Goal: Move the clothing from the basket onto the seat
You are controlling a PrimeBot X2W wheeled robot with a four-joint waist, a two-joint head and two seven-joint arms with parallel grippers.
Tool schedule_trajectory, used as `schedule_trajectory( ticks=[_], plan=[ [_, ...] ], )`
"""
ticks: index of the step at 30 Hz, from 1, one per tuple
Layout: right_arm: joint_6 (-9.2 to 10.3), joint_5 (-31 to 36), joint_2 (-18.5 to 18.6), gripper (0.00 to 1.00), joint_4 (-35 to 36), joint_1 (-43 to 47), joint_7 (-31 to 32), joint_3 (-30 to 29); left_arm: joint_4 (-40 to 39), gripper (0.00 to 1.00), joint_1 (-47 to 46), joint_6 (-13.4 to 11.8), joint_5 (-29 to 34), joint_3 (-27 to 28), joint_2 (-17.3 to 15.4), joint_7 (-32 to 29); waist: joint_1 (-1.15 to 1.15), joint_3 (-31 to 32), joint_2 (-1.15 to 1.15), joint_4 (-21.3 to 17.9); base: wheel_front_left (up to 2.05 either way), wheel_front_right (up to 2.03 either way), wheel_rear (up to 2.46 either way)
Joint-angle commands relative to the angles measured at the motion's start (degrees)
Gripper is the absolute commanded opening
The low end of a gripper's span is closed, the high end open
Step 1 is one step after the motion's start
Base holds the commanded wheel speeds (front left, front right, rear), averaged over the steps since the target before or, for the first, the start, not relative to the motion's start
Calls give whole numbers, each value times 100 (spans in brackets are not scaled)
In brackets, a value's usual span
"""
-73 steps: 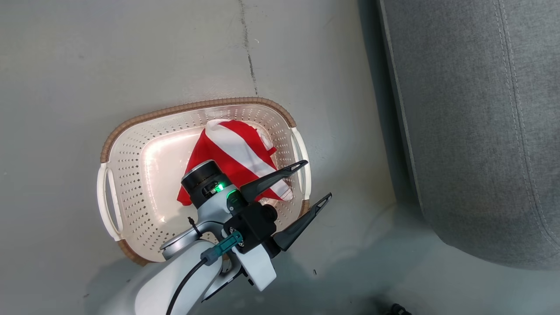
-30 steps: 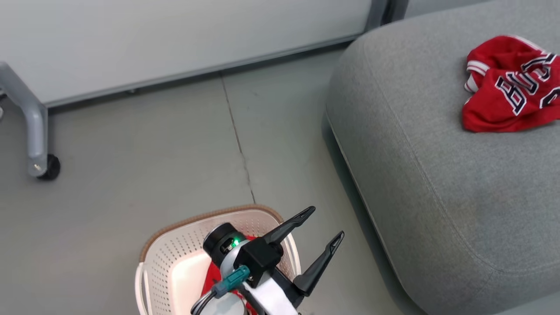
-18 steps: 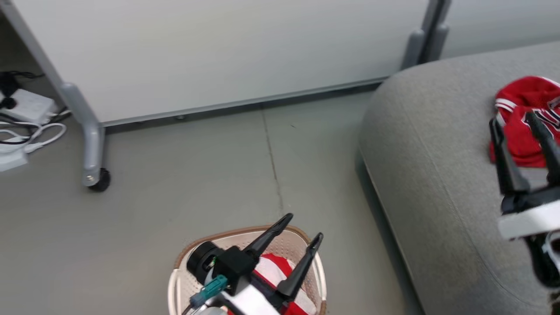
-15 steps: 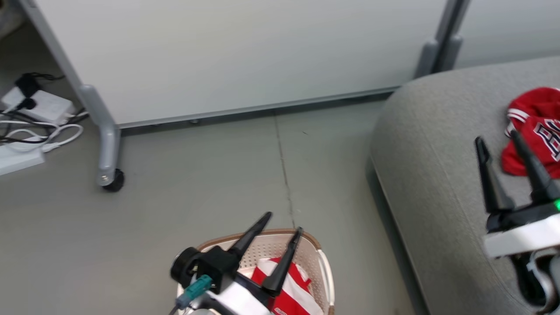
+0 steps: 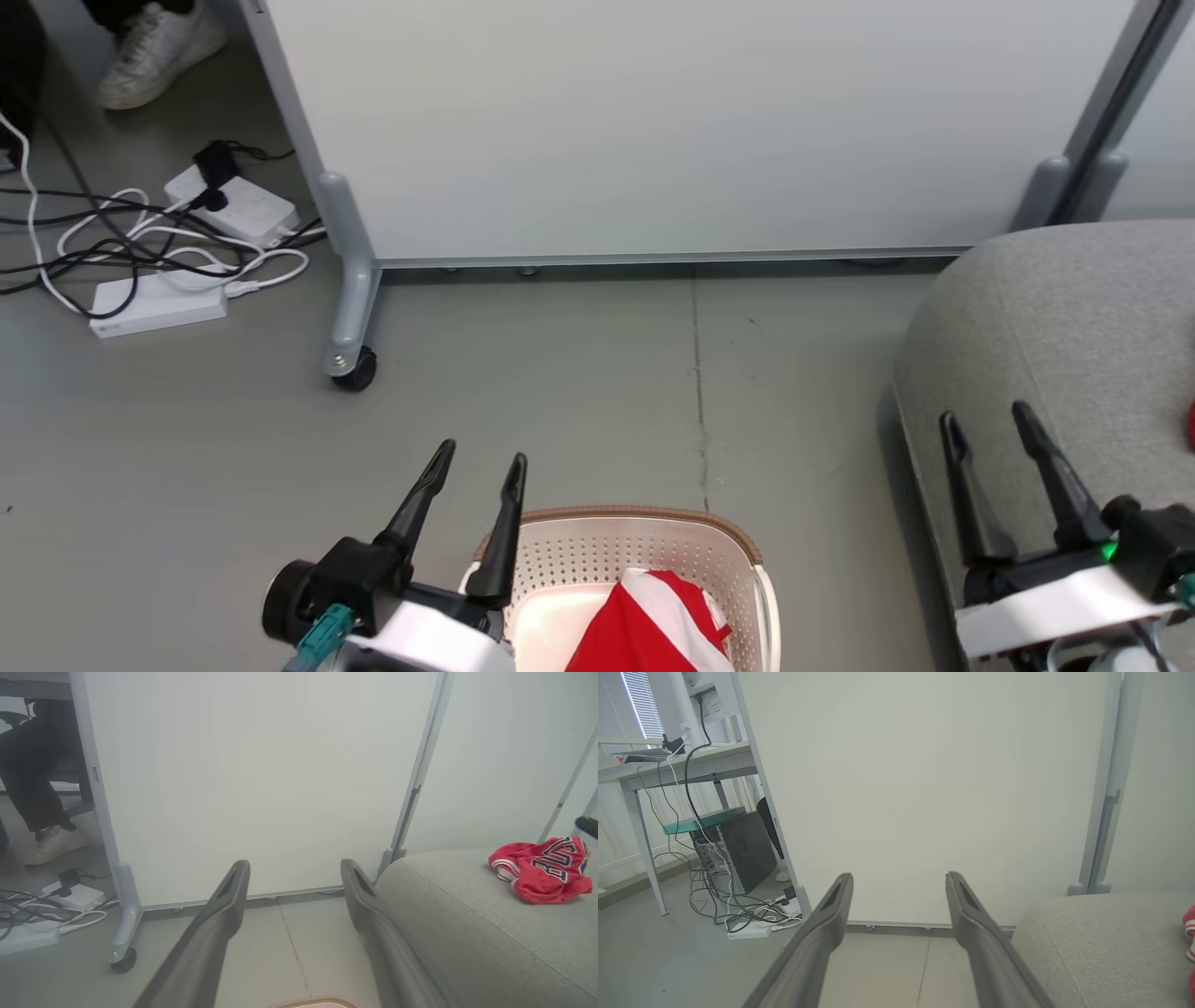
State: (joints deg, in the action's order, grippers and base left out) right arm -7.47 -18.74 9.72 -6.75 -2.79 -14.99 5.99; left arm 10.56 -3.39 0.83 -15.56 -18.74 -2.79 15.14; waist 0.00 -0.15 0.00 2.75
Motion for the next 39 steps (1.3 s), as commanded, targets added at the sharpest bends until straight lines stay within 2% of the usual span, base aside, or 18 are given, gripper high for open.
schedule_trajectory(
  ticks=[1,6,11,39],
  plan=[
    [-4,126,-41,100,23,135,-30,-49,-19,100,89,-56,-5,90,-21,-1,0,8,0,77,0,0,0],
    [-3,230,-300,100,-14,351,-31,-296,-18,100,231,-223,-54,244,-19,-1,0,23,0,155,0,0,0],
    [-3,326,-448,100,-127,491,-30,-264,-141,100,294,-450,-206,415,-20,-1,0,17,0,195,0,0,0],
    [-3,366,-515,100,-400,324,-31,-274,148,100,304,-336,-240,265,-20,-1,0,6,0,112,0,0,0]
  ],
)
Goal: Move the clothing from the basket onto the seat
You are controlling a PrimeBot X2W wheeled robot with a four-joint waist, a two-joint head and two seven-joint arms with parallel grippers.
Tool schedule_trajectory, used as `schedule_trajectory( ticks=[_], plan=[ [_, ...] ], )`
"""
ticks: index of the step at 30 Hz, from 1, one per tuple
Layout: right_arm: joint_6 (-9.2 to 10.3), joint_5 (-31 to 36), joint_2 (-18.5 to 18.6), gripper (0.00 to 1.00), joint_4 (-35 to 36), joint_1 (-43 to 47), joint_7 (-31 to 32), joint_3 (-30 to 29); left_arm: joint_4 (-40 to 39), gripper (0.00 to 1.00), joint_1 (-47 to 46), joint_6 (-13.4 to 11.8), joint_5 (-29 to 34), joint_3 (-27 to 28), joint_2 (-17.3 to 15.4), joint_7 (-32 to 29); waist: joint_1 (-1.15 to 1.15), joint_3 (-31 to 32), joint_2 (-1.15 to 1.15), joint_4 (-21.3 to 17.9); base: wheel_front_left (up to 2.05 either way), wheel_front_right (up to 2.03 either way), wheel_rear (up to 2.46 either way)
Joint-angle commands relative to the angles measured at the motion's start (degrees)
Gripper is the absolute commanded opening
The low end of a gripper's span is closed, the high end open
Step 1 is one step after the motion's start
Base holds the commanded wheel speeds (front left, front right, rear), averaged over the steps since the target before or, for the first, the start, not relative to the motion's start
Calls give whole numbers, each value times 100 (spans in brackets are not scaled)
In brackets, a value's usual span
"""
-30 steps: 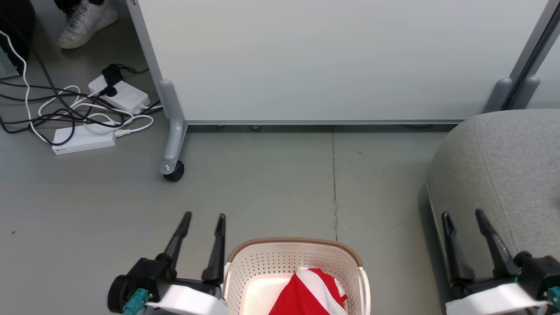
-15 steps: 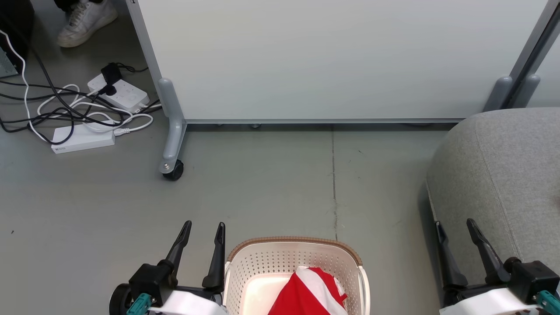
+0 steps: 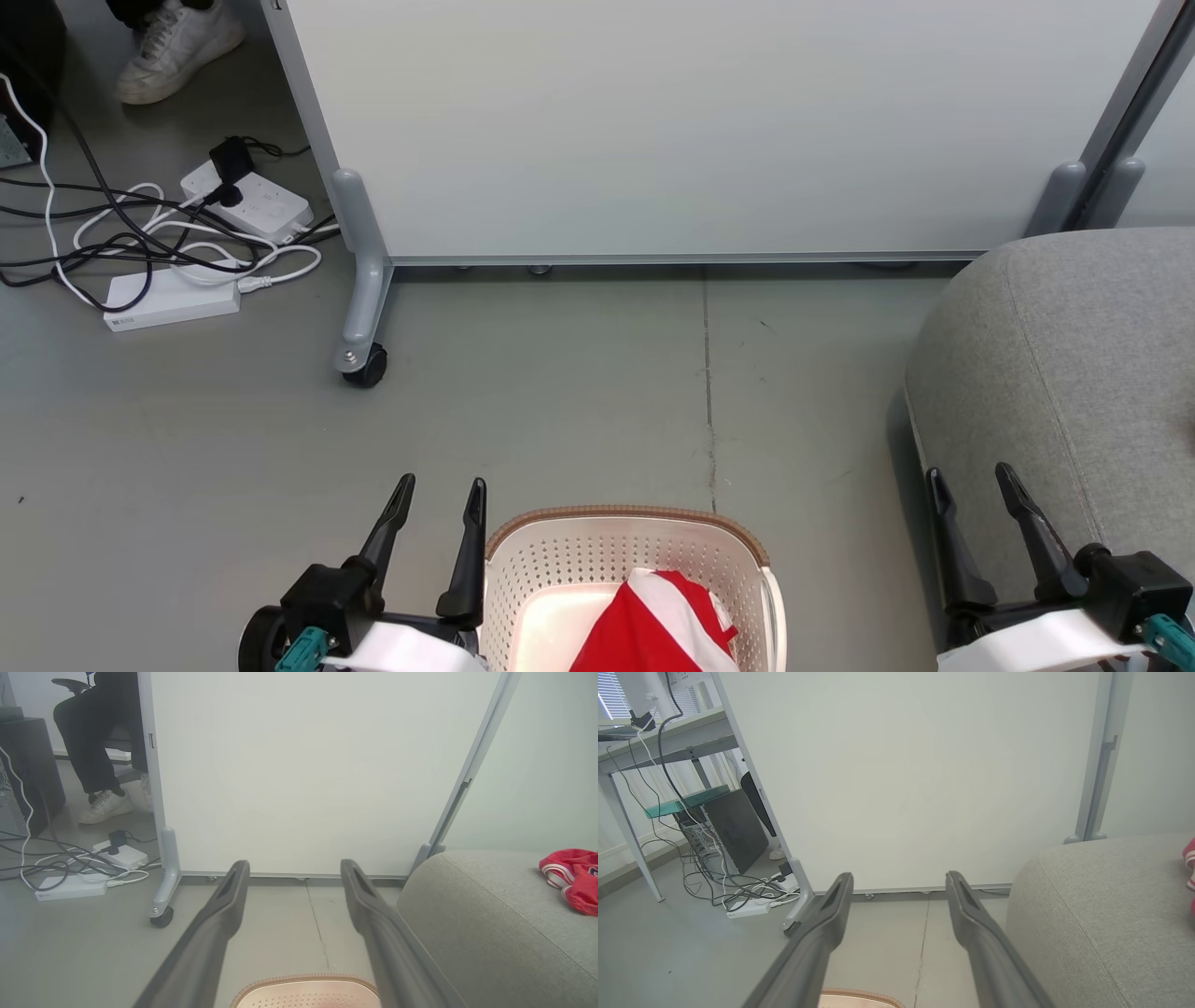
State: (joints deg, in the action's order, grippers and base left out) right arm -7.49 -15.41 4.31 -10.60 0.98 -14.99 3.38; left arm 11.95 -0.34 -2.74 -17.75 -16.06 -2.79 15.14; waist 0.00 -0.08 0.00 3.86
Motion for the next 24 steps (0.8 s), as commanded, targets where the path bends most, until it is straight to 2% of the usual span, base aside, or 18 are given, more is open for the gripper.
schedule_trajectory(
  ticks=[1,8,13,19,20,24],
  plan=[
    [-1,33,28,100,-6,-55,-31,-17,10,100,-4,24,-22,-6,-20,-1,0,-4,0,2,0,0,0],
    [-1,97,17,100,39,-78,-31,-87,17,100,-34,73,-40,-49,-19,-1,0,-55,0,-15,0,0,0],
    [-1,305,-5,100,47,-206,-32,-464,20,100,-157,110,36,-184,-21,-1,0,-266,0,-113,0,0,0],
    [-1,526,-64,100,72,-437,-31,-806,245,100,-416,172,201,-424,-22,-2,0,-794,0,-252,0,0,0],
    [-1,571,-77,100,137,-554,-31,-849,386,100,-598,212,301,-541,-21,-1,0,-1091,0,-316,0,0,0],
    [-1,626,-97,100,233,-733,-31,-883,624,100,-924,274,448,-730,-21,-1,0,-1589,0,-411,0,0,0]
  ],
)
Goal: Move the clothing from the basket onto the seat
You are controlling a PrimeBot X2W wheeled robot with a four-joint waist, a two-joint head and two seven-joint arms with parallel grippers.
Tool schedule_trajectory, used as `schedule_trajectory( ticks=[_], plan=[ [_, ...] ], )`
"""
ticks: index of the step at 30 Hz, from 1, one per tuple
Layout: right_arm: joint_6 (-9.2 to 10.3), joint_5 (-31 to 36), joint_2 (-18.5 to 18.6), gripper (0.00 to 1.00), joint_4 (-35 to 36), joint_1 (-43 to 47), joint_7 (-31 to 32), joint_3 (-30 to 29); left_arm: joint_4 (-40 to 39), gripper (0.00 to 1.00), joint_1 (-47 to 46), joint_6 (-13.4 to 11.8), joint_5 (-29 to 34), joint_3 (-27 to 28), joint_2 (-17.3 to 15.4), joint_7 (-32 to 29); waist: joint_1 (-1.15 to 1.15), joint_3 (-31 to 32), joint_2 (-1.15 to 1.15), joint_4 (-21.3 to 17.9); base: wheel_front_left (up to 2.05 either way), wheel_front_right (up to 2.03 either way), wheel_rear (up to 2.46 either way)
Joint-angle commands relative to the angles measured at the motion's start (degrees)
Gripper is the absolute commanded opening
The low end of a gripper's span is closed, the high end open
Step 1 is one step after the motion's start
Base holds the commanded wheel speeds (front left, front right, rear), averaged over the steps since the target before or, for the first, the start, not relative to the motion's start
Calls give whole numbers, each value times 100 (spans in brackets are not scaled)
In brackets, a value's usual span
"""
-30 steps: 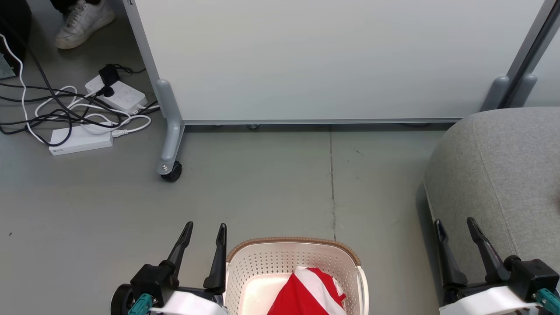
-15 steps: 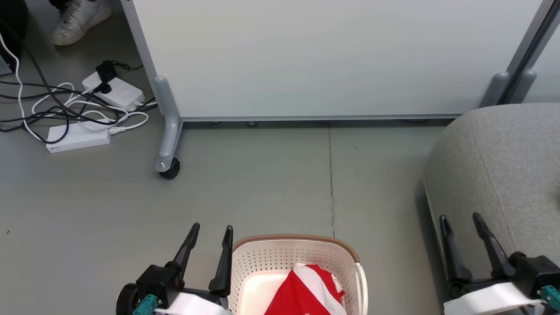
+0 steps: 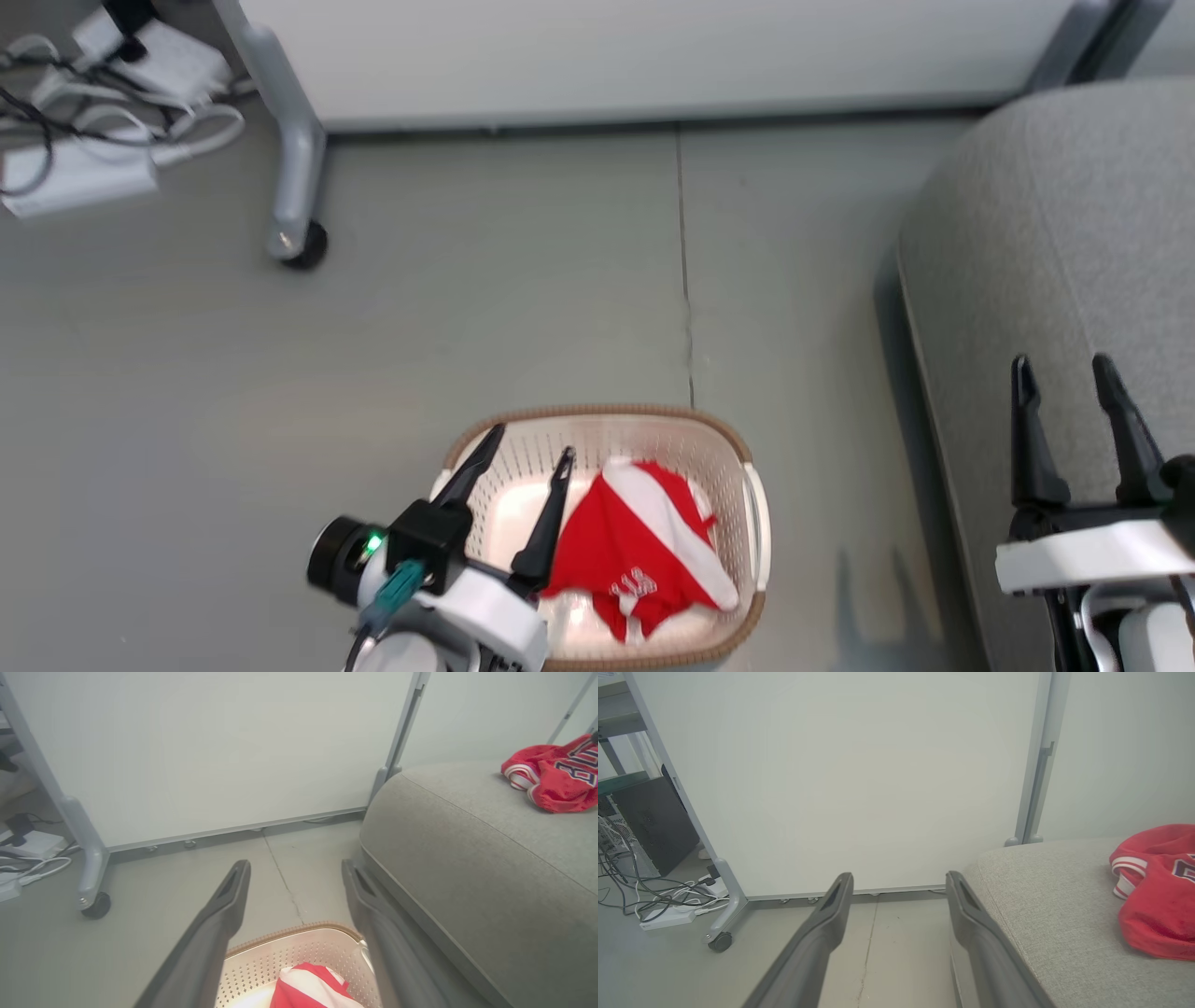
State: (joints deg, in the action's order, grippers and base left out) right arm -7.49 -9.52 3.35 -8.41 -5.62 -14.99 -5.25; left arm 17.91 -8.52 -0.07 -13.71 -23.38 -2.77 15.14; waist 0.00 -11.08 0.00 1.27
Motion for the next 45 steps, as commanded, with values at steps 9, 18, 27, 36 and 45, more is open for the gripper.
schedule_trajectory(
  ticks=[9,18,27,36,45],
  plan=[
    [-1,75,-35,100,280,-578,-31,87,1063,100,-1323,253,660,-521,-25,0,0,-2038,0,-578,0,0,0],
    [-1,-753,-40,100,717,-956,-31,394,2847,100,-2854,558,1645,-1227,-246,0,0,-3297,0,-1185,0,0,0],
    [-2,-920,-42,100,1120,-1078,-32,1090,4270,100,-3824,670,1681,-1464,-378,-1,0,-4010,0,-1598,0,0,0],
    [-2,-1448,-38,100,1433,-1159,-31,1425,5341,100,-4641,753,1173,-1381,-347,-208,0,-4468,0,-1866,0,0,0],
    [-1,-1272,-39,100,1506,-1100,-31,1465,5535,100,-4963,755,675,-1917,-317,-801,0,-4628,0,-1921,0,0,0]
  ],
)
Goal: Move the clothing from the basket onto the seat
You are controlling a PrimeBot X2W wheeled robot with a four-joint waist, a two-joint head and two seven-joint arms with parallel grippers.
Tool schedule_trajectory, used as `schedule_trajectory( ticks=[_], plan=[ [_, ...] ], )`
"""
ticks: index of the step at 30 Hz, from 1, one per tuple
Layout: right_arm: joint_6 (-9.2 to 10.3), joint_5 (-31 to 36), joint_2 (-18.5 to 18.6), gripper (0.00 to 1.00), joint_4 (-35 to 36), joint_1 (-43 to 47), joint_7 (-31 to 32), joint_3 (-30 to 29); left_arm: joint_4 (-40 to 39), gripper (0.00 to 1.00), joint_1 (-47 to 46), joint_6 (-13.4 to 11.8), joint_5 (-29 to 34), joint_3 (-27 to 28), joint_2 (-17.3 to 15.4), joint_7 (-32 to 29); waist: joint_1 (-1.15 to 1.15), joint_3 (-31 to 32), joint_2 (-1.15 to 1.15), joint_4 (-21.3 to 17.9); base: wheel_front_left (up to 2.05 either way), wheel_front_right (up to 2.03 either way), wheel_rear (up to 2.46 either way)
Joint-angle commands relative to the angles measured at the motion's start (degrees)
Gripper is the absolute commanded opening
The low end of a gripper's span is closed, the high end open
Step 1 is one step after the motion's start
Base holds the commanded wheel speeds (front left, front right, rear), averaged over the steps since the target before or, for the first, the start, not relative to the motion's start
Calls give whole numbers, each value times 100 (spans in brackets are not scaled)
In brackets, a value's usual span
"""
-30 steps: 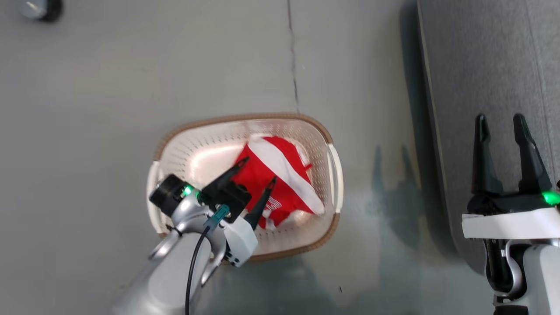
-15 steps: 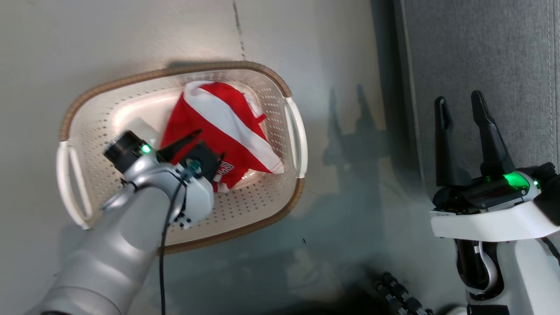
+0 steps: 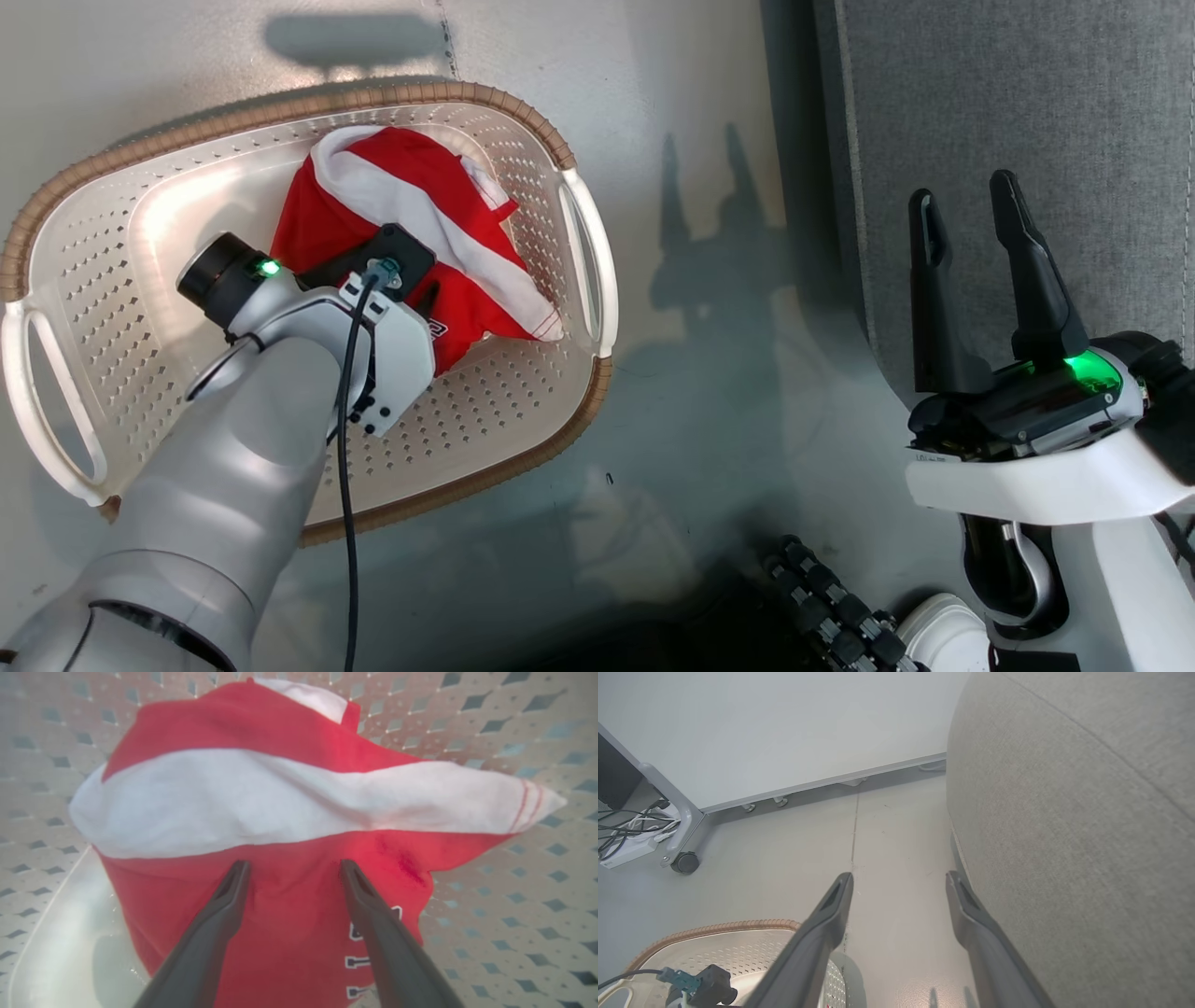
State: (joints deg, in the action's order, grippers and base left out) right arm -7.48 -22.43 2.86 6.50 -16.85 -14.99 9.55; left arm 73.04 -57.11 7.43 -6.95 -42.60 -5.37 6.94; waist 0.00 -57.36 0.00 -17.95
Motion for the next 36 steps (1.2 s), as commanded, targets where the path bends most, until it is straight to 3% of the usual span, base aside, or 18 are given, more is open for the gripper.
schedule_trajectory(
  ticks=[1,10,16,23,36],
  plan=[
    [-2,71,9,100,33,36,-31,-14,35,100,-151,4,-64,-10,-91,-76,0,-13,0,8,0,0,0],
    [-2,254,9,100,269,163,-31,13,85,100,-202,-170,16,-279,-305,-1229,0,-109,0,54,0,0,0],
    [-2,395,9,100,340,207,-31,103,89,100,-259,-524,156,-447,-488,-1784,0,-165,0,91,0,0,0],
    [-2,416,8,100,358,220,-31,73,83,100,-253,-459,-96,-317,-442,-1458,0,-207,0,113,0,0,0],
    [-2,639,8,100,416,256,-31,126,89,100,-287,-605,-92,-495,-390,-1750,0,-229,0,90,0,0,0]
  ],
)
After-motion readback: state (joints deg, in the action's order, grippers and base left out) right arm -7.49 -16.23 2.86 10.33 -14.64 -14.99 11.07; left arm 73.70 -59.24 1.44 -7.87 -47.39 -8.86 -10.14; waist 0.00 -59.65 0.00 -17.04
